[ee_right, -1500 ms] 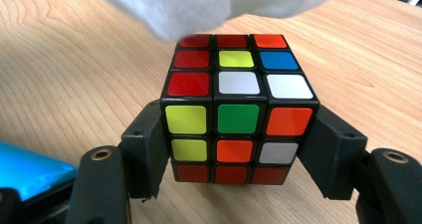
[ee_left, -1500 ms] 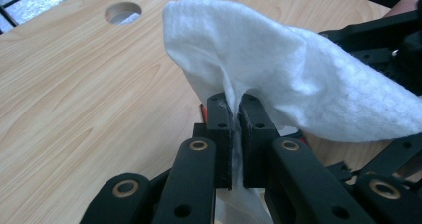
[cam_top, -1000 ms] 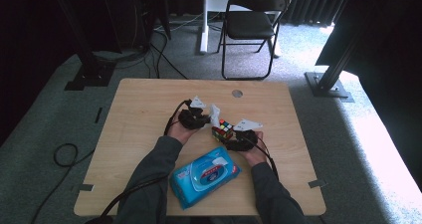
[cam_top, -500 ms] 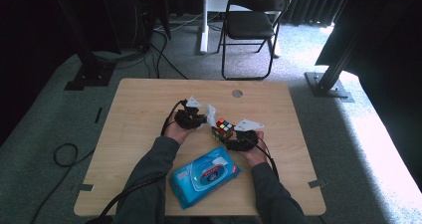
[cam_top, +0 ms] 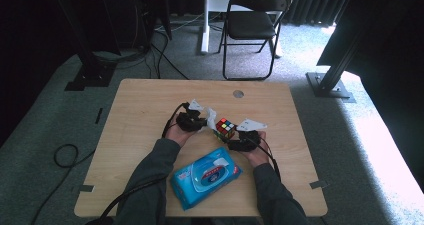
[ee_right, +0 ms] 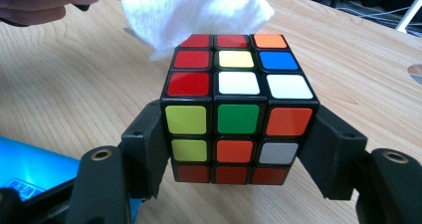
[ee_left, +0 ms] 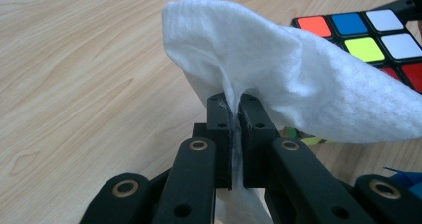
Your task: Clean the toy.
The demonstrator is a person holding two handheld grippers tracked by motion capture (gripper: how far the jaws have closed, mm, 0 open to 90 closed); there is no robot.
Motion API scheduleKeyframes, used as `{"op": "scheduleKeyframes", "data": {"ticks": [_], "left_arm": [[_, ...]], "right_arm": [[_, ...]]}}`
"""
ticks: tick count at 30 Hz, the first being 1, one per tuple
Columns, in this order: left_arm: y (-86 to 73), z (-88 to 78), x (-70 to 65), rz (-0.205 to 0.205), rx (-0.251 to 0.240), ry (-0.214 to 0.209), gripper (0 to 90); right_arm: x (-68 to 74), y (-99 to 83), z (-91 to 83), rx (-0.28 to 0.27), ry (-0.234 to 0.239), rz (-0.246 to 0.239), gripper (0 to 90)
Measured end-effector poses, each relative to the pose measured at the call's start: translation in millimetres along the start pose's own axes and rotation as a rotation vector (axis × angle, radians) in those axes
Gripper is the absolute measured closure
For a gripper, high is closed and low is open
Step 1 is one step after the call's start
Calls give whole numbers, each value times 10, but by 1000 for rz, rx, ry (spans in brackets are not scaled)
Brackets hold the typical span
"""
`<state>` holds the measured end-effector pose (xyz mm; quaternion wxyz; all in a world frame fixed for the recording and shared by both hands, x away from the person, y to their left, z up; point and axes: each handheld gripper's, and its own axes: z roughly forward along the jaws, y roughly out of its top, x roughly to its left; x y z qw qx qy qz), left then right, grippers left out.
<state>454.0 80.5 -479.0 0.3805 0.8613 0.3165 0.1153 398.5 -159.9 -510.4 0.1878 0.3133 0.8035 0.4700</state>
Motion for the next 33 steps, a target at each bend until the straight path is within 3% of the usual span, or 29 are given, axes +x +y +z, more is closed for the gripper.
{"op": "scheduleKeyframes", "data": {"ticks": [16, 33], "left_arm": [[84, -25, -122, 50, -6, -42, 853], [-34, 187, -215, 114, 100, -19, 853]], "right_arm": [[-11, -5, 2, 2, -2, -2, 344], [-14, 22, -36, -26, -13, 2, 344]]}}
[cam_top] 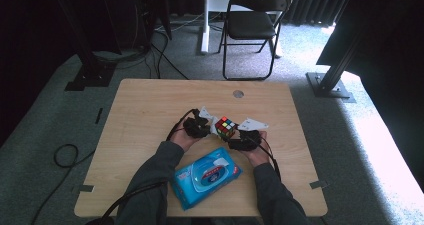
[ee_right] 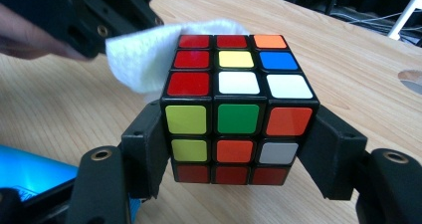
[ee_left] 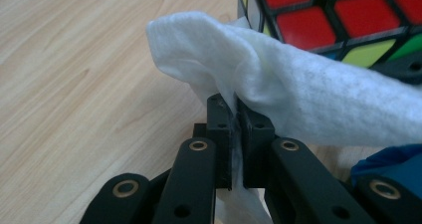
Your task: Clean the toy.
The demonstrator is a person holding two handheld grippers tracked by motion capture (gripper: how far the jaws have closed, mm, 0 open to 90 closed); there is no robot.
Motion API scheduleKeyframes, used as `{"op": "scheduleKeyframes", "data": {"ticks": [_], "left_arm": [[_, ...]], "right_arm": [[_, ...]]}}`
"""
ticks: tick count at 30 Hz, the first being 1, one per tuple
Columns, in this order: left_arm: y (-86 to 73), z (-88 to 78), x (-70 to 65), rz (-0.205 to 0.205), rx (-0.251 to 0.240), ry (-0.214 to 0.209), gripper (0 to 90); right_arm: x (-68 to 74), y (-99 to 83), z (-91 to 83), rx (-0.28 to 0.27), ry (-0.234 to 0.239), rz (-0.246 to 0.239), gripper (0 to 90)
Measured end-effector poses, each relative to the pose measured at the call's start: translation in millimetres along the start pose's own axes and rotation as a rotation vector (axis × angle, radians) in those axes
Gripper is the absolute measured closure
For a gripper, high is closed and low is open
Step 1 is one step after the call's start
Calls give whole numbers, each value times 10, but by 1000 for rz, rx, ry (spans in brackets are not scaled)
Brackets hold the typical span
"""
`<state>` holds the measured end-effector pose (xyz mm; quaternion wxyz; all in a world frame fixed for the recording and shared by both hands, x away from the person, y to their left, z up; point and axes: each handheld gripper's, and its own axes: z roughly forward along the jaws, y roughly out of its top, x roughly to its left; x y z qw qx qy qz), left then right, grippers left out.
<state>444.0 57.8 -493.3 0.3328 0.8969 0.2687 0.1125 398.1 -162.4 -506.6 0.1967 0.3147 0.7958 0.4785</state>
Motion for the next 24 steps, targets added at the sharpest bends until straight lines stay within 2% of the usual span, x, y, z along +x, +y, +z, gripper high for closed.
{"op": "scheduleKeyframes", "data": {"ticks": [6, 11, 24], "left_arm": [[-51, 85, -19, 3, 31, -10, 853], [-51, 89, -13, -3, 27, -13, 853], [37, -72, 81, -48, -55, -28, 853]], "right_arm": [[-12, 11, -22, -16, 6, 16, 344], [-14, 6, -18, -14, 9, 17, 344], [46, 7, 18, -3, 27, -10, 344]]}}
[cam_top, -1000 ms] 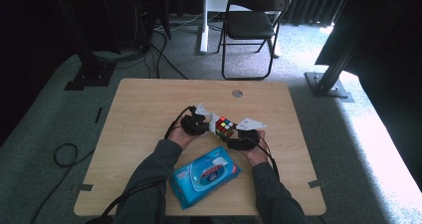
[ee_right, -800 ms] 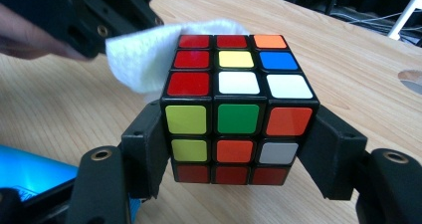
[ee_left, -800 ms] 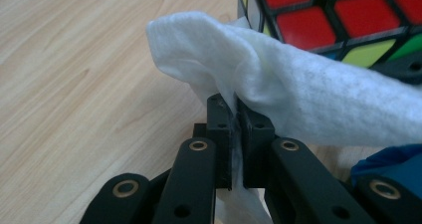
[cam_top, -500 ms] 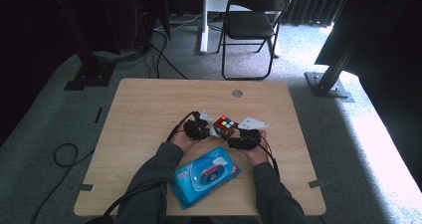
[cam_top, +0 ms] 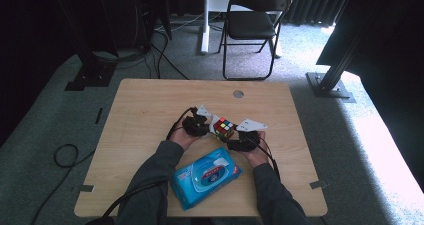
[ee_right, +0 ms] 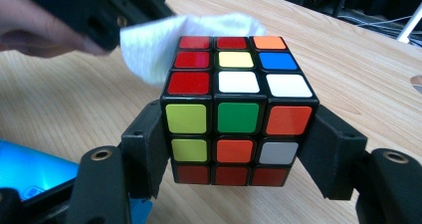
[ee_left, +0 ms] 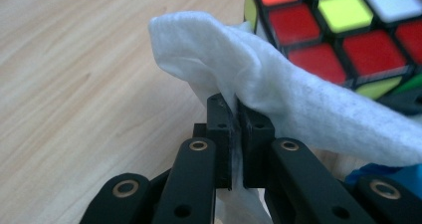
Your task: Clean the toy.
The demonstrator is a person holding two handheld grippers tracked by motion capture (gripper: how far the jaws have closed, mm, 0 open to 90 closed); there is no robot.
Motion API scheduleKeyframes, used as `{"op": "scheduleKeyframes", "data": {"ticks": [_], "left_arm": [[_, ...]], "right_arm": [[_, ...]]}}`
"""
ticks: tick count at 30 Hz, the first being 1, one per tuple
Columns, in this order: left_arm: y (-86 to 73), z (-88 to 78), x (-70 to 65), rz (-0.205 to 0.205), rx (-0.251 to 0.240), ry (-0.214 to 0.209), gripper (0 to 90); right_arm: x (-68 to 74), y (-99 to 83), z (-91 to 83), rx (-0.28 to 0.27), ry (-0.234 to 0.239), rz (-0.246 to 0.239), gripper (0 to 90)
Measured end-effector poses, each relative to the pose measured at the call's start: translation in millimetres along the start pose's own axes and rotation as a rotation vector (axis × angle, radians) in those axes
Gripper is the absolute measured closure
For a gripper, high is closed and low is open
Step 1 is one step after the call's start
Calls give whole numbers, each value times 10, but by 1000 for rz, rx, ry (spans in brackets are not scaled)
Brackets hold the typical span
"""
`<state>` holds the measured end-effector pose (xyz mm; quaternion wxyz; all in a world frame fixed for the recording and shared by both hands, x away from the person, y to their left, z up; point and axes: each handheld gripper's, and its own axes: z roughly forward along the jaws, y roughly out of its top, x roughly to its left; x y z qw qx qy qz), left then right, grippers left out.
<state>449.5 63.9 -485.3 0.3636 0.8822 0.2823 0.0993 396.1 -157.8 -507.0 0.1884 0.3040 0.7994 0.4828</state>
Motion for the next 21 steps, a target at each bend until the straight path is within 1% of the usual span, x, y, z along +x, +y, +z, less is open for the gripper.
{"op": "scheduleKeyframes", "data": {"ticks": [3, 9, 14, 17, 19, 21], "left_arm": [[46, -37, 29, -2, -8, -6, 853], [153, -130, 54, -2, -44, 9, 853], [186, -144, 63, -13, -65, 5, 853], [168, -100, 56, -14, -57, 2, 853], [141, -73, 65, -24, -52, -7, 853], [109, -30, 70, -18, -29, -7, 853]], "right_arm": [[14, -2, 13, 5, 6, -6, 344], [56, 6, 30, 5, 22, -18, 344], [74, 11, 31, 7, 30, -28, 344], [82, 23, 25, -5, 34, -31, 344], [84, 22, 22, -2, 33, -34, 344], [78, 19, 17, -5, 32, -28, 344]]}}
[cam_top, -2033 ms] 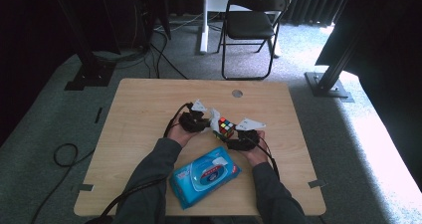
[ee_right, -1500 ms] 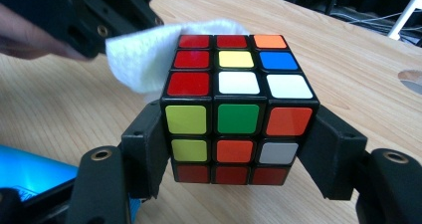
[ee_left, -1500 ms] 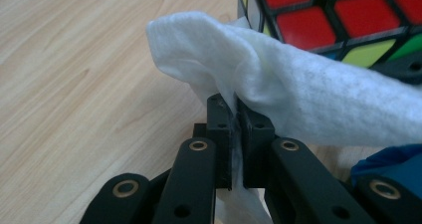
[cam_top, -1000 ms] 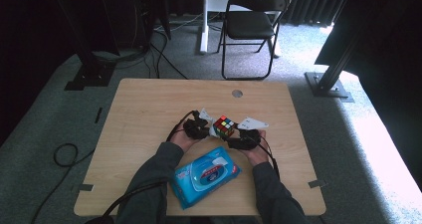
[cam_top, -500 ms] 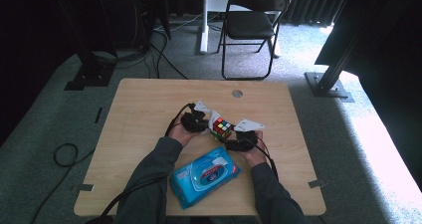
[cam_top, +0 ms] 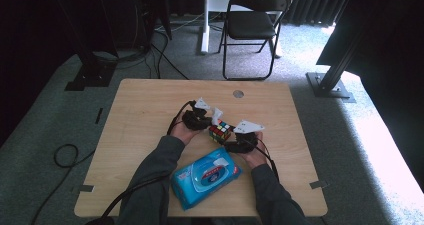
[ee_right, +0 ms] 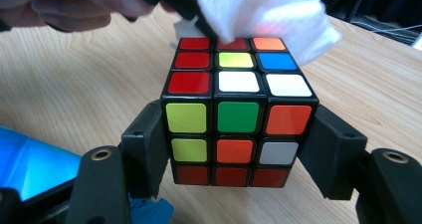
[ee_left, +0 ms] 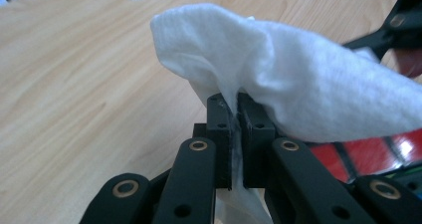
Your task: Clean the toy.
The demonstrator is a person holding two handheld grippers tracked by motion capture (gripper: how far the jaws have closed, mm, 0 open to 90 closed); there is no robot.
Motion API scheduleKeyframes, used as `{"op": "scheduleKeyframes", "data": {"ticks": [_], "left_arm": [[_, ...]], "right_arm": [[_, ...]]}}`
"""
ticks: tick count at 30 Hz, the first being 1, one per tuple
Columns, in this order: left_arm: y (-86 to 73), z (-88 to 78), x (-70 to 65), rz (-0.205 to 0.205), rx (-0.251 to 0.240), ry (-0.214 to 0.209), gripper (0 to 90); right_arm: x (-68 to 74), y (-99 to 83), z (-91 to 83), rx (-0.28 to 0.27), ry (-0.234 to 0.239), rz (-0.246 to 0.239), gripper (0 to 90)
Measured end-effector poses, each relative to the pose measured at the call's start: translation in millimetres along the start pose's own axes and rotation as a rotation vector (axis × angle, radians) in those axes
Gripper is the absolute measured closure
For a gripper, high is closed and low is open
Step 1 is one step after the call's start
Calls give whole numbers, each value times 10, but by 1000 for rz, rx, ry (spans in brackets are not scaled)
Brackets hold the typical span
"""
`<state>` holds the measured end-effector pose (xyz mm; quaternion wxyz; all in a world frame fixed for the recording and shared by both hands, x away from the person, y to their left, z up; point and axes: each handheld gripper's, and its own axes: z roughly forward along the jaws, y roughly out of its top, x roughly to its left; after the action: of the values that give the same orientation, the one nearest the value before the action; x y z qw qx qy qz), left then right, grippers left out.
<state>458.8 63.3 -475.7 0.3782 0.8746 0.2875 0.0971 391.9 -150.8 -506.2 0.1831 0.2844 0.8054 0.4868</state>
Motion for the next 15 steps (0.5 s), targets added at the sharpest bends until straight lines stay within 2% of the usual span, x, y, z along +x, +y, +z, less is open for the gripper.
{"op": "scheduleKeyframes", "data": {"ticks": [7, 11, 13, 15], "left_arm": [[-89, 138, -33, -2, 44, -22, 853], [-126, 182, -36, 15, 80, -45, 853], [-157, 203, -36, 27, 100, -41, 852], [-193, 220, -31, 18, 103, -39, 853]], "right_arm": [[-25, 11, -32, -14, -7, 6, 344], [-40, 13, -48, -18, -14, 9, 344], [-49, 16, -58, -23, -20, 13, 344], [-58, 21, -70, -31, -25, 18, 344]]}}
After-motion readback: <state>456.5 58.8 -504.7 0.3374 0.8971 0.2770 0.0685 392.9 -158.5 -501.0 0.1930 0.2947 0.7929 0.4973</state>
